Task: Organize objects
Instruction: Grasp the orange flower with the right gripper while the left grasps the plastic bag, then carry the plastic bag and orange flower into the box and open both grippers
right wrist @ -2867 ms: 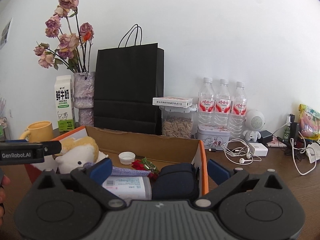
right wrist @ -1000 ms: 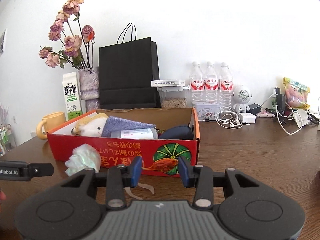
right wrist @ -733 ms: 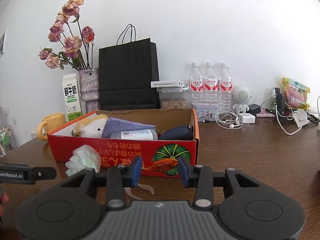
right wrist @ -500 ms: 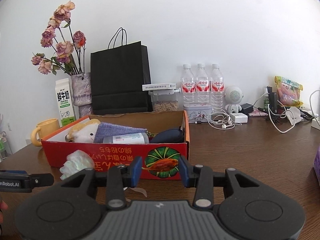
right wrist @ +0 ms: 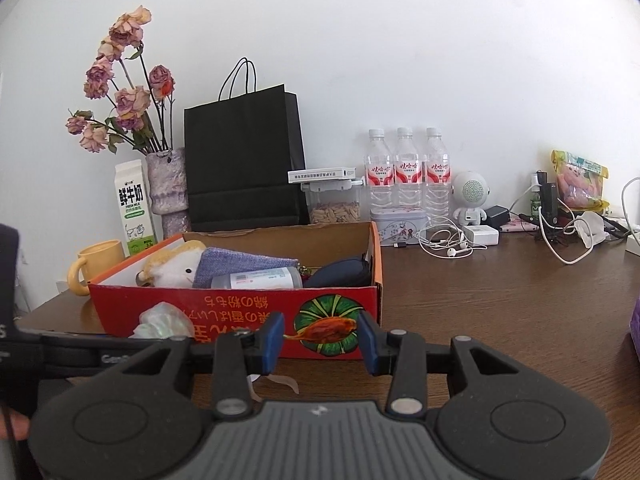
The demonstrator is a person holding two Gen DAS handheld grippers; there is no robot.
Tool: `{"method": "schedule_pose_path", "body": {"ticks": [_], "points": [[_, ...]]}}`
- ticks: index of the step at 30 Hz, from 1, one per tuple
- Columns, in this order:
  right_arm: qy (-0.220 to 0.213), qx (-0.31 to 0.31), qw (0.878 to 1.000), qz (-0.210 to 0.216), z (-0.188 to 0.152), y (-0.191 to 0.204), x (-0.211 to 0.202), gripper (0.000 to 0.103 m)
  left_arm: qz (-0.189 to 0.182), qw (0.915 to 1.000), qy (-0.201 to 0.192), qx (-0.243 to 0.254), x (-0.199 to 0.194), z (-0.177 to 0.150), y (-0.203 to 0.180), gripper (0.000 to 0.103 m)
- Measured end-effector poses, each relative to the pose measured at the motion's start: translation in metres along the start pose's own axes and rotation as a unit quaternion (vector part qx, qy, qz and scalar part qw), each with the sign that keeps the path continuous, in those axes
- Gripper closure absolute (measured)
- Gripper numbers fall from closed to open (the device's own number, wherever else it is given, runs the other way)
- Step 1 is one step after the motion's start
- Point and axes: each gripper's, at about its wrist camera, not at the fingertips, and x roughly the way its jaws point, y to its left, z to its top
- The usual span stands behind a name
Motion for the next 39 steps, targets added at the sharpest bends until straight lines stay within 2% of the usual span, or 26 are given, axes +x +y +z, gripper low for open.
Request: {"method": "schedule_pose_path", "body": {"ticks": [4,7,9,10,11,12,14,19,29,34,39], "points": [[0.0,-0.001,1.0,0.003,0.0,0.001,-0.001,0.064,0.018,0.9991,0.034,-0.02,0.014,0.002,0.003,0.0],[0.001,-0.002,1.0,0.003,-0.001,0.0,0.0,0.064,0.019,0.9988,0.028,-0.035,0.013,0.001,0.009,0.0],[0.003,-0.002,1.0,0.002,-0.001,0.001,0.001,0.064,0.006,0.9991,0.021,-0.035,0.01,0.001,0.01,0.003],[0.004,-0.002,1.0,0.001,-0.001,0.001,0.001,0.064,0.001,0.9994,0.014,-0.032,0.007,0.001,0.01,0.019],[0.005,-0.003,1.0,0.001,-0.002,0.001,0.002,0.064,-0.003,0.9996,0.011,-0.027,0.005,0.001,0.009,0.044],[0.006,-0.002,1.0,0.001,-0.002,0.001,0.002,0.064,-0.009,0.9996,0.009,-0.024,0.003,0.0,0.008,0.054],[0.007,-0.002,1.0,0.001,-0.002,0.001,0.003,0.064,-0.025,0.9993,0.002,-0.028,-0.003,0.0,0.01,0.06],[0.003,-0.001,1.0,0.005,-0.002,0.0,0.003,0.064,-0.03,0.9983,-0.04,-0.029,-0.023,0.002,0.014,0.061],[-0.037,-0.014,0.999,0.031,0.014,0.01,-0.006,0.064,-0.05,0.9944,-0.092,-0.017,-0.054,0.018,0.018,0.061],[-0.048,-0.035,0.997,0.039,0.04,0.022,0.01,0.064,-0.042,0.9931,-0.109,-0.014,-0.053,0.043,0.021,0.061],[-0.063,-0.039,0.996,0.04,0.064,0.034,0.043,0.064,-0.037,0.9914,-0.124,-0.015,-0.038,0.066,0.02,0.061]]}}
